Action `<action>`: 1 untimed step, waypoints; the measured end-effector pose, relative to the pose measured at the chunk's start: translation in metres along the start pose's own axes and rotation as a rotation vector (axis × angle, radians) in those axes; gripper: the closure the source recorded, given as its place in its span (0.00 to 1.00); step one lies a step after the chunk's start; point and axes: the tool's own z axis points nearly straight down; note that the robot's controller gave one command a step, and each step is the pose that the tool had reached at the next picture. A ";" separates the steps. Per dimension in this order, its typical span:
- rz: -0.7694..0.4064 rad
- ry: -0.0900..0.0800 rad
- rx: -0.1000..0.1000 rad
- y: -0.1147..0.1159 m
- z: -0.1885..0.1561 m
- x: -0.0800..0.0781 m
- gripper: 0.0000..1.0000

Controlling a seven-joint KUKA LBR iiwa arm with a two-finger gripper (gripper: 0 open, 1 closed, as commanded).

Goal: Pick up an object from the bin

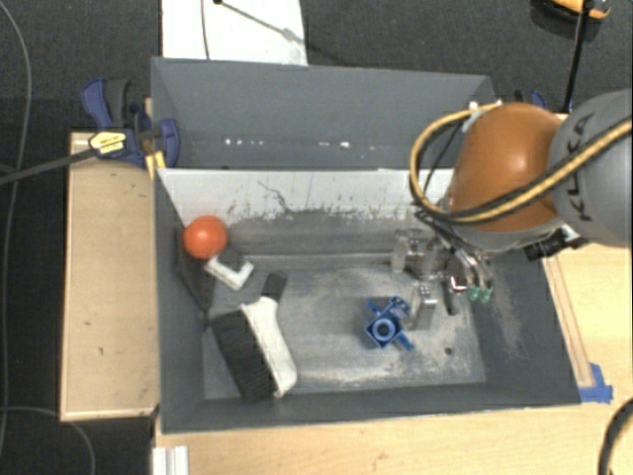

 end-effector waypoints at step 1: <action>0.000 -0.008 0.000 0.000 -0.005 -0.002 0.00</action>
Offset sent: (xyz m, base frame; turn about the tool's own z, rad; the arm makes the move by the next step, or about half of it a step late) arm -0.0252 -0.0279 -0.0624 -0.1460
